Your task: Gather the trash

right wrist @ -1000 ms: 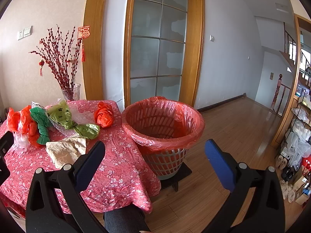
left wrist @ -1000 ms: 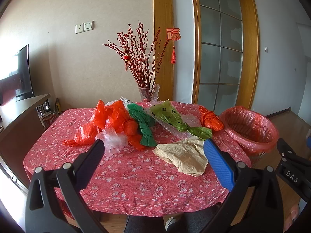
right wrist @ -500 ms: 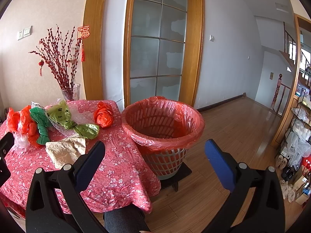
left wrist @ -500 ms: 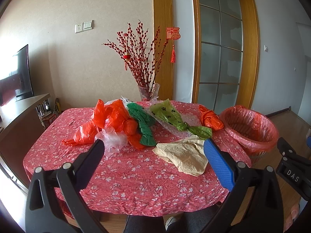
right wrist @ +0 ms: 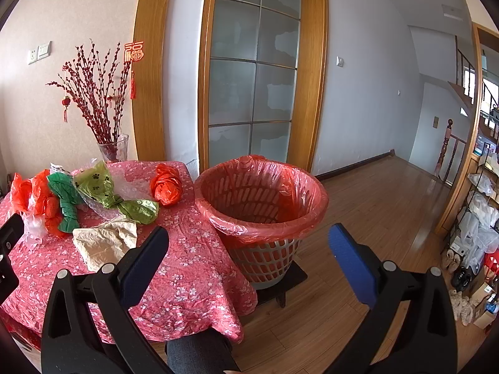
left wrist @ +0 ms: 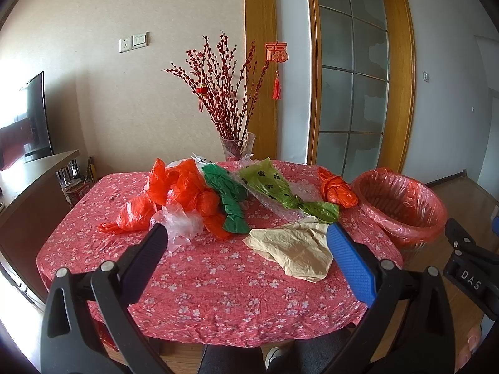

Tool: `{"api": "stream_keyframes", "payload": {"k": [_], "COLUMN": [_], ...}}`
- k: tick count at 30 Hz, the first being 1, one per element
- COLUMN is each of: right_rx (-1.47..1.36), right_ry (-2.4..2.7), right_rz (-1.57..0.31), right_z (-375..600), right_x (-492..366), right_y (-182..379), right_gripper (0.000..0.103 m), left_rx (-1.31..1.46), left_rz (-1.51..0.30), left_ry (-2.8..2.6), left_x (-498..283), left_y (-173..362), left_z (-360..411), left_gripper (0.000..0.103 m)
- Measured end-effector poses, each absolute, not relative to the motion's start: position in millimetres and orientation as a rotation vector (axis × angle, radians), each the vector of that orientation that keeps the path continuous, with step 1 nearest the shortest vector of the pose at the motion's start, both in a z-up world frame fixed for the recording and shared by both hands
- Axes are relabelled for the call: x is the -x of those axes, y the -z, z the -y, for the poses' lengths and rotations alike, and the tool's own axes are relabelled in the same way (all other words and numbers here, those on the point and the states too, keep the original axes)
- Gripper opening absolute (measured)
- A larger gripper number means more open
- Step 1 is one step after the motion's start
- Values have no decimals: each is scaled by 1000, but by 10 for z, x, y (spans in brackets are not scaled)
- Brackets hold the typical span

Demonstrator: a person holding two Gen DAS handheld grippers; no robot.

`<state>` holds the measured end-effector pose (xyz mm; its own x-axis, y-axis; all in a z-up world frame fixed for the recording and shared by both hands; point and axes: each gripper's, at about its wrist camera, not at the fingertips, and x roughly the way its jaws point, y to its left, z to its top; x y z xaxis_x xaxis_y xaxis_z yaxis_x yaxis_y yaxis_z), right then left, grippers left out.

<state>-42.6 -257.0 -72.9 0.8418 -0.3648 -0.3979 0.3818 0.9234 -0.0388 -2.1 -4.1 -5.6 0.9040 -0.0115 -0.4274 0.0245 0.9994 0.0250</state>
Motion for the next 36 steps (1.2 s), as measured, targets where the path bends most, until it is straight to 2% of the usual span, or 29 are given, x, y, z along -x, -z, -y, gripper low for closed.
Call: {"api": "stream_keyframes", "payload": {"k": [36], "right_rx": [-42], "right_ry": [397], "right_rz": [-418], "right_z": [2596], "right_x": [399], "right_y": [754], "right_gripper": [101], "left_rx": [-27], "left_rz": [-468], "left_ry": [32], "left_x": [-25], "left_y": [93], "left_z": [42], "left_gripper": [99]}}
